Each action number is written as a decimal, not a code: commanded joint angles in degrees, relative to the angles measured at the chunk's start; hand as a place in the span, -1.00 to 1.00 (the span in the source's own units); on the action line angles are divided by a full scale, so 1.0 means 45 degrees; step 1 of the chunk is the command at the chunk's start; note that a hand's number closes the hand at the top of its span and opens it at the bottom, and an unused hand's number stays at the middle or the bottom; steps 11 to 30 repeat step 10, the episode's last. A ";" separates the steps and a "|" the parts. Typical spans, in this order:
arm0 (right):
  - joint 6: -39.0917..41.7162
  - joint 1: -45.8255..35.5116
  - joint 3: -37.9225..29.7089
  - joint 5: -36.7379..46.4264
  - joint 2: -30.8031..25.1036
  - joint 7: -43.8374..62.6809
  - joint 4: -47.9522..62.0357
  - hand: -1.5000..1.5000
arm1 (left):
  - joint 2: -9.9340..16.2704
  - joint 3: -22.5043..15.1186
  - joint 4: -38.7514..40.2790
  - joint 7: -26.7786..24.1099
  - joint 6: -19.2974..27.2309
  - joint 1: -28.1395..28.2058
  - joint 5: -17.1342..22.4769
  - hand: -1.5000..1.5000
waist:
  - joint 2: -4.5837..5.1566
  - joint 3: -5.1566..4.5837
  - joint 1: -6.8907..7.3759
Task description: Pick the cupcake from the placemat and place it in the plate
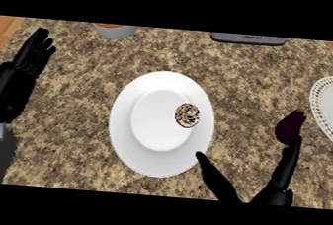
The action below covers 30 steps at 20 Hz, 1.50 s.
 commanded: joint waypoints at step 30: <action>-0.2222 0.5468 0.1297 0.0117 -0.2698 -0.1993 -0.2413 -1.00 | -0.0021 0.0466 0.0076 0.0497 -0.0251 -0.0586 -0.0040 0.00 | 0.0023 0.0004 -0.0017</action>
